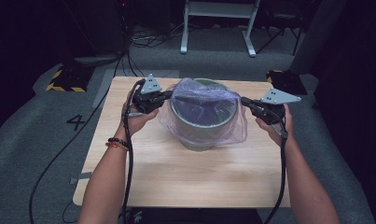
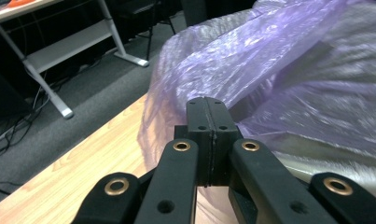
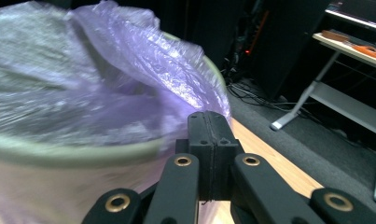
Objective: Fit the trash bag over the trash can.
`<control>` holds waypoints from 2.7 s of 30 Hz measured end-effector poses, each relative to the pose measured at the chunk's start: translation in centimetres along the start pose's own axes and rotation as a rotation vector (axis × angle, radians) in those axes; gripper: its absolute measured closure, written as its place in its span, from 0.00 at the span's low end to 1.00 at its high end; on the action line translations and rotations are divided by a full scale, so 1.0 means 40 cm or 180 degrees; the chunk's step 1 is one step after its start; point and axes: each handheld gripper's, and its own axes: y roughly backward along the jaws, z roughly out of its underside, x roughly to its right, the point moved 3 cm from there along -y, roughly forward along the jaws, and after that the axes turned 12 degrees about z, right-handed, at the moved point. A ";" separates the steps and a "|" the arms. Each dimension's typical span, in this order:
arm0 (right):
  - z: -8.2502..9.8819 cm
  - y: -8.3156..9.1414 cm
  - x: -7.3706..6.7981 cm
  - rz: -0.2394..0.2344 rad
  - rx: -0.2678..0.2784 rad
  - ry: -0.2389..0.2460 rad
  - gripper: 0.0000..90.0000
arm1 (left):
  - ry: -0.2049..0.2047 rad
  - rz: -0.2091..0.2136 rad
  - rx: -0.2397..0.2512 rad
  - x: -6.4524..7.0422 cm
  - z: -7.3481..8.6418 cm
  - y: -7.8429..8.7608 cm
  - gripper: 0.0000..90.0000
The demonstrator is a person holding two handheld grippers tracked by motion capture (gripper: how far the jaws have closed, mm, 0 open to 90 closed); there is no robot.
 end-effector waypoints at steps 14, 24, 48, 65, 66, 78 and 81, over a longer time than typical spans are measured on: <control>0.034 -0.115 0.041 0.0275 -0.0309 -0.0473 1.00 | 0.0481 -0.0222 0.0047 -0.090 0.004 -0.079 1.00; 0.099 -0.195 0.039 0.0277 -0.0628 -0.0767 1.00 | 0.0863 -0.0190 -0.0007 -0.125 0.051 -0.128 0.98; 0.269 -0.197 -0.009 0.0064 -0.0964 -0.0959 1.00 | 0.0899 -0.0129 -0.0160 -0.079 0.185 -0.147 0.98; 0.240 -0.106 -0.051 -0.0152 -0.0673 -0.0591 0.47 | 0.0432 0.0105 -0.0073 0.059 0.245 -0.030 0.40; 0.237 -0.098 -0.060 -0.0170 -0.0673 -0.0492 0.44 | 0.0395 0.0137 -0.0114 0.072 0.246 -0.032 0.34; 0.204 -0.008 -0.183 -0.0590 -0.0364 0.0089 0.28 | 0.0052 0.0458 -0.0307 0.186 0.244 -0.079 0.26; 0.202 0.002 -0.214 -0.0507 -0.0320 0.0248 0.32 | 0.0001 0.0399 -0.0348 0.190 0.242 -0.086 0.52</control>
